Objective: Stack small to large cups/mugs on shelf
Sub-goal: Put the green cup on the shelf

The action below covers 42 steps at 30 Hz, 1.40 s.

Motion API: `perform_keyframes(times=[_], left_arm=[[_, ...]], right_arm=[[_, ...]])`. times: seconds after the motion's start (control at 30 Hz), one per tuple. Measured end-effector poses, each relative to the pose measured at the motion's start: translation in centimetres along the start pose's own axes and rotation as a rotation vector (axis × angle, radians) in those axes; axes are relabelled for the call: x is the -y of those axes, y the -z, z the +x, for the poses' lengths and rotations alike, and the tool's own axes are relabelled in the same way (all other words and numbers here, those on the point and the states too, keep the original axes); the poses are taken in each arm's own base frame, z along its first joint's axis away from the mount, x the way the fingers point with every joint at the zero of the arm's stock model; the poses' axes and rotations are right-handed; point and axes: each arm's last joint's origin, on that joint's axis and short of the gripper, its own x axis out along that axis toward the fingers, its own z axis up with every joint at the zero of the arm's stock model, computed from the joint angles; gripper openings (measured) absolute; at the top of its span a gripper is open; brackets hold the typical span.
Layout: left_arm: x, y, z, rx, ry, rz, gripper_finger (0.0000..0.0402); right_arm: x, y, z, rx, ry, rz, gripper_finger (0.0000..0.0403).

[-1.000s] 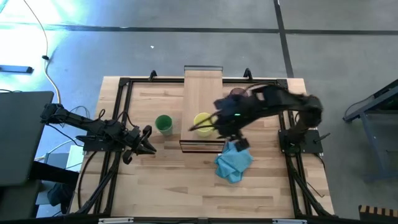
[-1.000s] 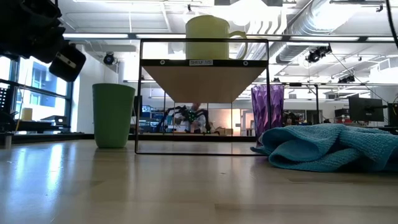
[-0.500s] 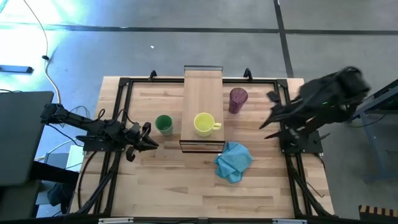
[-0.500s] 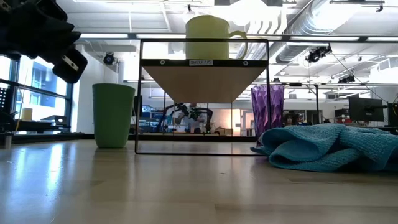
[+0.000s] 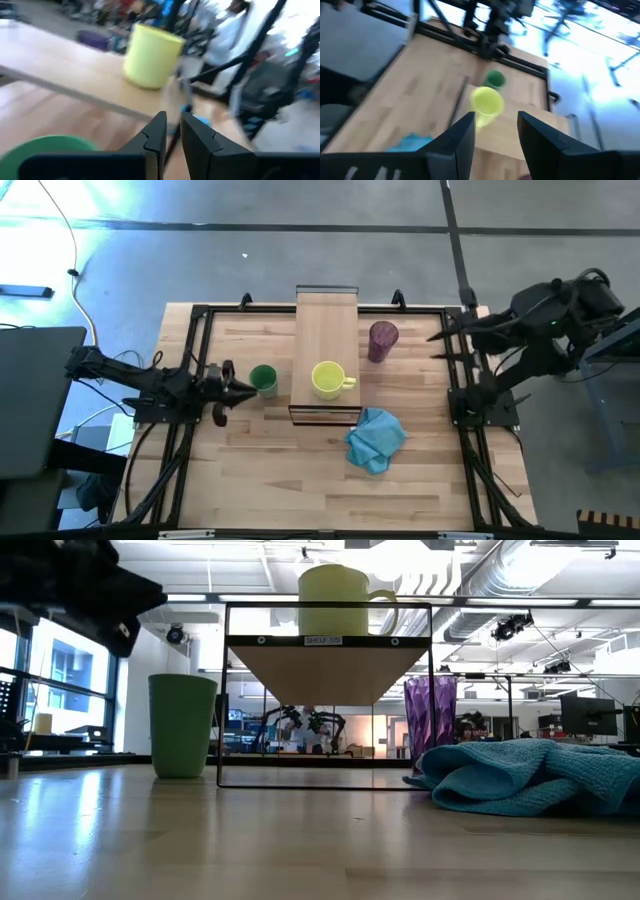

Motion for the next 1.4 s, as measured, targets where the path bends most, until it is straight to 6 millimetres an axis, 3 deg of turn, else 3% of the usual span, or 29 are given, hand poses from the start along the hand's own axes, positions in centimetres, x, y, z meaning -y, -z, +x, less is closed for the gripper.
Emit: perform_keyframes(times=[0.37, 0.6, 0.83, 1.0, 1.23, 1.4], left_arm=[[1.0, -6.1, -2.2, -0.187, -0.214, 0.151, 0.0046], [0.9, -6.3, -1.9, -0.315, -0.341, 0.229, 0.0046], [1.2, -6.6, -1.4, -0.344, -0.34, 0.28, 0.0046], [1.3, -7.0, -1.5, -0.345, -0.347, 0.254, 0.0046], [1.1, -7.5, -2.1, -0.392, -0.46, 0.149, 0.0046], [1.0, -8.6, -2.1, -0.405, -0.549, 0.052, 0.0046]], right_arm=[[0.1, 0.7, 2.4, -0.117, 0.034, 0.013, 0.0139], [0.3, 2.3, 2.0, -0.154, 0.08, 0.032, 0.0139], [-0.1, 5.7, -0.7, 0.086, 0.121, 0.092, 0.0139], [-1.0, 9.3, -0.9, 0.251, 0.155, 0.105, 0.0139], [-2.3, 13.1, 0.9, 0.409, 0.188, 0.164, 0.0139], [-3.1, 14.5, 3.0, 0.469, 0.191, 0.174, 0.0139]])
